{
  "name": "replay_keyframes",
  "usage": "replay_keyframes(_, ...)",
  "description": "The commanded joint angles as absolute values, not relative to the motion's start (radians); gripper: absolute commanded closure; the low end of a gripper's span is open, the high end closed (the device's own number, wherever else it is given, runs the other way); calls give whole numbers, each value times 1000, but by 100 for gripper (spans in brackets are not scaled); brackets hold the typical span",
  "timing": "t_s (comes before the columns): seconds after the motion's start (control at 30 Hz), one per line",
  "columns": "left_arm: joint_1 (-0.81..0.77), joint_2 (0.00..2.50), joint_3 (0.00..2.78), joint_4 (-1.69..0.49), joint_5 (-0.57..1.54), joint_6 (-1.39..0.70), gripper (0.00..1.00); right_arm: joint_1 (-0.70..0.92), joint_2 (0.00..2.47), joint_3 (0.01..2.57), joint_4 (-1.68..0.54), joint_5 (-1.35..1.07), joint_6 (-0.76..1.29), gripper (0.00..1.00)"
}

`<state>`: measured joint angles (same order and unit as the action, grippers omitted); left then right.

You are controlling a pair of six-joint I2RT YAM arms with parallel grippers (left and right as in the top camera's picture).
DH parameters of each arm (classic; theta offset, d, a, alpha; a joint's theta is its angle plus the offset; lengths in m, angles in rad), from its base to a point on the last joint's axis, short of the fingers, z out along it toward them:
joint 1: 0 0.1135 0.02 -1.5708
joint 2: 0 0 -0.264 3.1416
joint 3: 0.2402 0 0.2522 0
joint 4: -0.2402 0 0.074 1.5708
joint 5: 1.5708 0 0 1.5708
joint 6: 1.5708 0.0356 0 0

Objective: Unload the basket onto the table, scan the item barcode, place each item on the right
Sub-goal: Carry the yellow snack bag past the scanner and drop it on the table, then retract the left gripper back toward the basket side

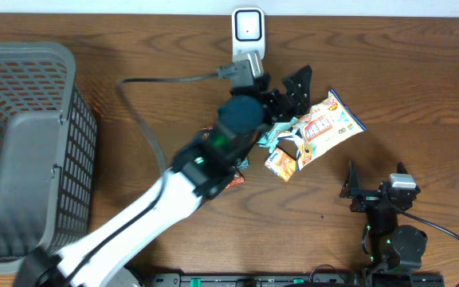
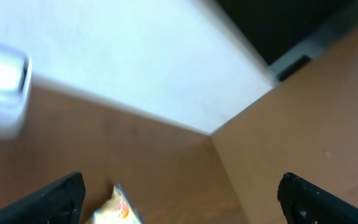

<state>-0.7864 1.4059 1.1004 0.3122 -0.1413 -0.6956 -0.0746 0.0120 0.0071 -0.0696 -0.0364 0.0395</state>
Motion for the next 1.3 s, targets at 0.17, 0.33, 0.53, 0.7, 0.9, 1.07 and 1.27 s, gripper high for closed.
replay_keyframes(0.17, -743, 1086, 1115, 321, -274, -16, 1, -78, 7, 6, -72, -35, 25, 1)
replay_keyframes(0.33, -724, 955, 1119, 324, -429, 295, 2, -78, 7, 6, -72, -35, 25, 1)
replay_keyframes(0.53, -724, 891, 1119, 324, -739, 607, 2, -78, 7, 6, -72, -35, 25, 1)
replay_keyframes(0.7, -715, 894, 1119, 304, -871, 666, 2, -78, 7, 6, -72, -35, 25, 1)
replay_keyframes(0.9, -699, 892, 1119, 235, -828, 664, 2, -78, 7, 6, -72, -35, 25, 1)
replay_keyframes(1.07, -631, 892, 1119, 199, -792, 624, 2, -78, 7, 6, -72, -35, 25, 1)
replay_keyframes(1.27, -517, 865, 1119, 164, -735, 577, 2, -78, 7, 6, -72, -35, 25, 1)
